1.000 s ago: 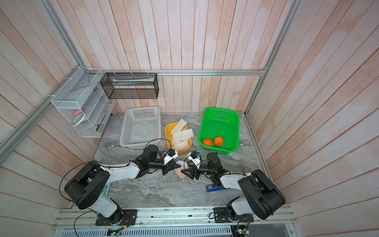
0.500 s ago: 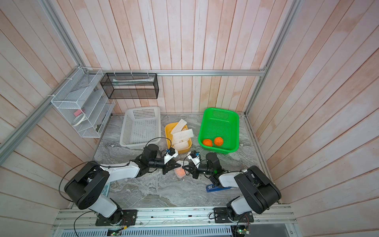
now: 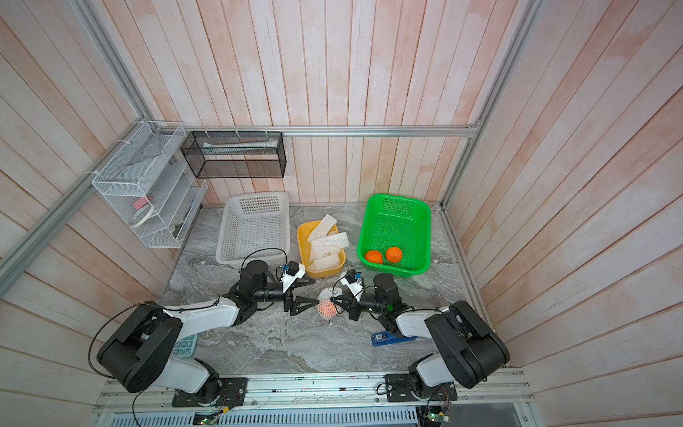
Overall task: Remove foam nets from oranges
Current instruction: Remove the foam net from the orange.
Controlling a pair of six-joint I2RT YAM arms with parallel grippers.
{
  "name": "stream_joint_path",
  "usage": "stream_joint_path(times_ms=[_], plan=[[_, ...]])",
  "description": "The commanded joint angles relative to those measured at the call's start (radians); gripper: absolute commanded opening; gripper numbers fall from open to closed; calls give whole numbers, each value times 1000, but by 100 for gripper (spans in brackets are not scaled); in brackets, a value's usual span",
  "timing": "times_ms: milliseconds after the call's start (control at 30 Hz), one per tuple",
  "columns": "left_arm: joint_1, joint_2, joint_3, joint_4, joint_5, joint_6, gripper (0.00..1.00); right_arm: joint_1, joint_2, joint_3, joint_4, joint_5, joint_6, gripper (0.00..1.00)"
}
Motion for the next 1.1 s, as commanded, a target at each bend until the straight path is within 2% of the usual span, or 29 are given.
stream_joint_path(times_ms=[0, 233, 400, 567, 633, 700, 867, 1000, 1033, 1067], plan=[[-3, 14, -17, 15, 28, 47, 89, -6, 10, 25, 22, -81, 7, 0], [-8, 86, 15, 31, -14, 72, 89, -7, 19, 29, 41, -129, 9, 0], [-40, 130, 47, -16, -14, 116, 90, -6, 14, 46, -3, -137, -5, 0], [-51, 171, 62, 9, -7, 103, 88, -5, 21, 59, -21, -145, -8, 0], [-52, 186, 70, 1, 3, 104, 84, -5, 23, 63, -27, -145, -9, 0], [-50, 194, 71, -4, 6, 108, 76, -4, 20, 65, -24, -144, -7, 0], [-49, 212, 102, -44, 23, 116, 46, -5, 27, 80, -47, -155, -9, 0], [-49, 216, 116, -44, 33, 105, 34, -6, 30, 87, -58, -152, -9, 0], [-47, 213, 116, -41, 34, 100, 32, -6, 30, 89, -62, -148, -7, 2], [-46, 210, 115, -35, 35, 96, 29, -6, 30, 93, -70, -148, -7, 10]])
